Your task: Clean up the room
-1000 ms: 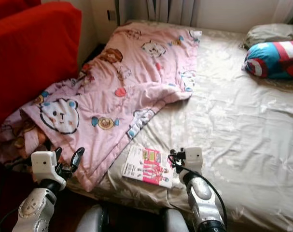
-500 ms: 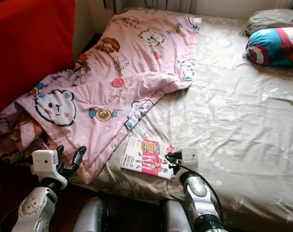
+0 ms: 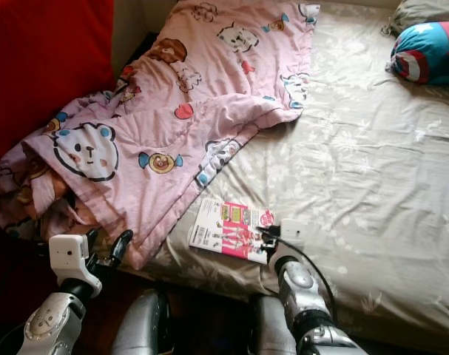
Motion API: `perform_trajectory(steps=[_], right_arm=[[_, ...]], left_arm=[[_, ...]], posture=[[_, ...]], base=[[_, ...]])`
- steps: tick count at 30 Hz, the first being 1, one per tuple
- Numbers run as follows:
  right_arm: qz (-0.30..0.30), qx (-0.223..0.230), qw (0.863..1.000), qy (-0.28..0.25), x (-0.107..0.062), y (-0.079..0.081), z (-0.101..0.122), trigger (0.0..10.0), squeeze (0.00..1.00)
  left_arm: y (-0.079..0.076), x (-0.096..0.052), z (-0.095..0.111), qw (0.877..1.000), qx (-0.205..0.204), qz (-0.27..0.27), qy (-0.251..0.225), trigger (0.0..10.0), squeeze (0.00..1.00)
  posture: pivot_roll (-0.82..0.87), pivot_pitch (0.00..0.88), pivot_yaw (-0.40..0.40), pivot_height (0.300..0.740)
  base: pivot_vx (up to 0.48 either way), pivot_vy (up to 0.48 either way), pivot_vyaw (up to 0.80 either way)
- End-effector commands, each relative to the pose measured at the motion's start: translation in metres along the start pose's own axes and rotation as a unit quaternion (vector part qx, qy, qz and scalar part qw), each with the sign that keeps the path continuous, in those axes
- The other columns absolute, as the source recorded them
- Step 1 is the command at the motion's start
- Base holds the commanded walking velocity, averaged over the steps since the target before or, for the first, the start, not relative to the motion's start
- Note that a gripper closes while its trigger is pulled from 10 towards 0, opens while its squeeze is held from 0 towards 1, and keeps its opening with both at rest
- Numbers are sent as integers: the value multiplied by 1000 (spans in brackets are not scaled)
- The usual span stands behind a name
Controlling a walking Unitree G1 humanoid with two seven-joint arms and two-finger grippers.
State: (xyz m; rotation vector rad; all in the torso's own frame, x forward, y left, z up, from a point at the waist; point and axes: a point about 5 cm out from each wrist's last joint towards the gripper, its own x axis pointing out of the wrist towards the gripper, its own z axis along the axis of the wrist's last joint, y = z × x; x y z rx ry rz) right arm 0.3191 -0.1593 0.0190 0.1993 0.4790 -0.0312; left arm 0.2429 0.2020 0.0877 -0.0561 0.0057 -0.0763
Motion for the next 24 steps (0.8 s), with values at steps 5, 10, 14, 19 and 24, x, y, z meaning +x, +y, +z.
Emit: perform_trajectory(steps=[5,10,14,19,24], right_arm=[[-25,-33,998,53,-2,-12,-12,10000,624],[-39,6,997,72,-3,-19,-16,10000,929],[-28,-49,995,79,-3,-20,-15,10000,0],[-16,-82,993,86,-2,-20,-14,10000,0],[-22,-75,993,86,-2,-25,-9,10000,0]], left_arm=[[1,-9,-4,1000,-4,5,16,10000,0],[2,-12,-3,1000,-4,5,19,10000,0],[2,-13,-3,1000,-3,6,22,10000,0],[3,-15,-2,1000,-1,6,25,10000,0],[4,-17,-2,1000,0,8,29,10000,0]], posture=[[58,310,19,615],[60,321,23,615],[63,324,26,615],[65,327,27,615],[68,331,28,615]], base=[[0,0,0],[0,0,0],[0,0,0],[0,0,0],[0,0,0]])
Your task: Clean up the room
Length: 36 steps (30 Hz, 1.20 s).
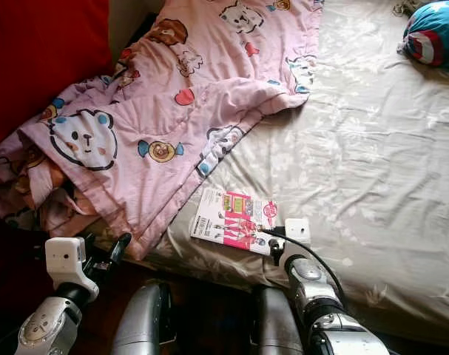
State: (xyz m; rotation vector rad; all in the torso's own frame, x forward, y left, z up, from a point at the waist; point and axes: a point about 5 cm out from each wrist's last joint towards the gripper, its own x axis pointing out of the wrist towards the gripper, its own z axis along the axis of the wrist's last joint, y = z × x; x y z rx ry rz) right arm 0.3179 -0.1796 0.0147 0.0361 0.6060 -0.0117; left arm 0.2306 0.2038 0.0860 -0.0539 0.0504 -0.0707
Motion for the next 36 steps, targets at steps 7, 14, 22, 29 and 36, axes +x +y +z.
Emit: perform_trajectory(steps=[7,14,22,29,36], right_arm=[[-23,40,999,26,-1,-6,-11,10000,0],[-12,59,997,37,-2,1,-18,10000,0],[-7,65,997,34,-1,3,-18,8549,0],[-11,76,997,14,0,3,-11,1412,0],[-12,80,997,12,0,3,-10,0,0]], left_arm=[[4,-10,-1,1000,1,6,12,10000,0],[5,-13,1,1000,5,6,14,10000,0],[3,-17,3,1000,9,2,15,10000,0],[3,-20,3,1000,11,1,19,10000,0],[2,-22,2,1000,13,-1,23,10000,0]], posture=[[79,346,34,615],[92,360,41,615],[101,365,46,615],[105,375,51,615],[108,374,54,615]], base=[[0,0,0],[0,0,0],[0,0,0],[0,0,0],[0,0,0]])
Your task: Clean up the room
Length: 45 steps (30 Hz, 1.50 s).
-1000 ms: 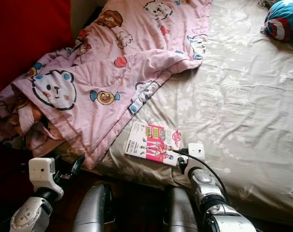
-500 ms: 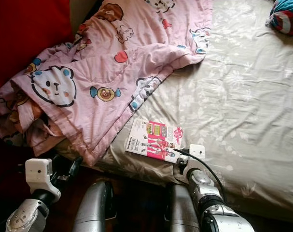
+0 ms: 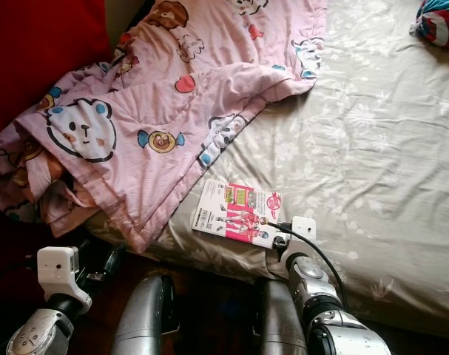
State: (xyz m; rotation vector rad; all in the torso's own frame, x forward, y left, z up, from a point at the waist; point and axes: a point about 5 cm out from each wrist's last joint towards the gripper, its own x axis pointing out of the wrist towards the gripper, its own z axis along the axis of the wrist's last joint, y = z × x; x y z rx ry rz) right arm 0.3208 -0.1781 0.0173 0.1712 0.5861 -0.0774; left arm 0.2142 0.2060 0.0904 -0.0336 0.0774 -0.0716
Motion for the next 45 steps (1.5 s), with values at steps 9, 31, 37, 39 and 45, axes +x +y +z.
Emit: perform_trajectory(steps=[9,31,37,39,45], right_arm=[[-3,8,999,31,-3,-2,-21,0,0],[-10,41,995,-88,-8,-10,-7,0,0],[-9,31,992,-119,-18,-18,-20,0,0],[-1,34,990,-133,-24,-20,-27,0,0],[36,23,990,-133,-35,-17,-45,10000,0]], left_arm=[[0,-7,-2,1000,2,-2,13,10000,0],[5,22,-12,1000,-15,25,2,10000,0],[5,27,-18,999,-27,36,-1,10000,0],[6,28,-22,998,-38,47,-1,10000,0],[8,26,-35,996,-57,70,7,10000,0]], posture=[[112,376,58,615],[41,217,11,615],[3,176,-12,615],[-8,168,-18,615],[-23,138,-28,615]], base=[[0,0,0],[0,0,0],[0,0,0],[0,0,0],[0,0,0]])
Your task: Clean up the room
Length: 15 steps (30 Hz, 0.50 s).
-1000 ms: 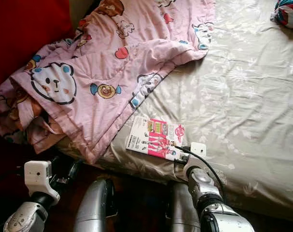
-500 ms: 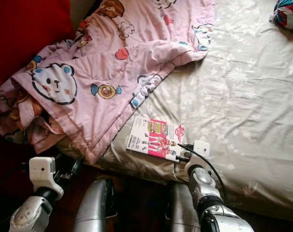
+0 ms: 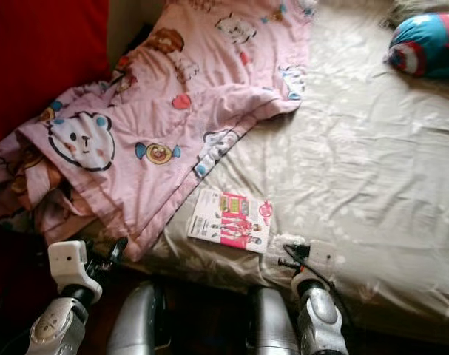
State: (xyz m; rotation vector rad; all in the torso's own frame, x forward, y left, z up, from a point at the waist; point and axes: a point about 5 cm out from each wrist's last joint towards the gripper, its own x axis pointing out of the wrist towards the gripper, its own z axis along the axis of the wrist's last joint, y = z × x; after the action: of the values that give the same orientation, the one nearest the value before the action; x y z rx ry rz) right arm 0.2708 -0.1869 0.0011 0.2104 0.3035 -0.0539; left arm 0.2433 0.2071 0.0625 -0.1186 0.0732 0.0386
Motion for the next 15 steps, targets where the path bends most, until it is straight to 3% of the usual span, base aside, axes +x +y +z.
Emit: perform_trajectory(steps=[1,6,12,15], right_arm=[[5,7,1000,8,-6,0,-8,10000,0],[10,-6,999,30,-7,4,-16,10000,0],[19,-22,996,88,-9,8,-35,10000,0],[13,-38,990,132,-17,1,-51,10000,0]], left_arm=[[7,-6,-13,1000,-14,21,18,10000,0],[12,-10,-30,998,-18,36,41,10000,0],[14,-12,-50,996,-15,40,78,10000,0],[16,-17,-71,992,-13,44,120,10000,0]], posture=[[-17,121,-30,615],[-12,94,-30,635],[-21,64,-24,675],[-23,41,-19,695]], base=[[0,0,0],[0,0,0],[0,0,0],[0,0,0]])
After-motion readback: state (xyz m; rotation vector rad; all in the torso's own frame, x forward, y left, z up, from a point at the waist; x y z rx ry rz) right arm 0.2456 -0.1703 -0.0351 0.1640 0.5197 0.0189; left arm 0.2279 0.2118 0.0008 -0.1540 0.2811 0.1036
